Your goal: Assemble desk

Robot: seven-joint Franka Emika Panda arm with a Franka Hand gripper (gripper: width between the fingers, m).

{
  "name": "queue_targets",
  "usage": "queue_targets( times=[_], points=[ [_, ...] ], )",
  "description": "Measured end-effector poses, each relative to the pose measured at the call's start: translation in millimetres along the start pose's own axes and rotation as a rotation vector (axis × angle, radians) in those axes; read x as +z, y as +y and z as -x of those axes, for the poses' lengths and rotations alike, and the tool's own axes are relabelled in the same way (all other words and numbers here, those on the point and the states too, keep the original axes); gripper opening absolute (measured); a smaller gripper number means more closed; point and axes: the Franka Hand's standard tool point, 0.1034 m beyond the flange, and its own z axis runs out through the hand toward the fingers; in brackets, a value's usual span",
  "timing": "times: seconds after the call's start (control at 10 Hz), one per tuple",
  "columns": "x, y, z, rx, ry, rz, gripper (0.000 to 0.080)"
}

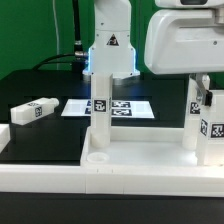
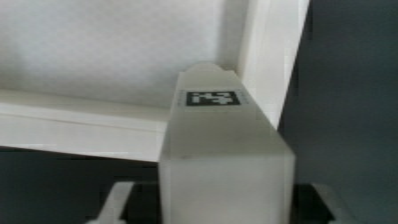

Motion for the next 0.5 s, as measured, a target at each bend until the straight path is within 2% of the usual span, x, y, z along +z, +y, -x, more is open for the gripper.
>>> queue_targets(
  times=[0.4,0.5],
  points=[
    [0.0,0.1,0.0,0.029,0.000,0.000,0.0288],
    [0.0,0.4,0.0,0.131,0.000,-0.001,0.0288]
  ],
)
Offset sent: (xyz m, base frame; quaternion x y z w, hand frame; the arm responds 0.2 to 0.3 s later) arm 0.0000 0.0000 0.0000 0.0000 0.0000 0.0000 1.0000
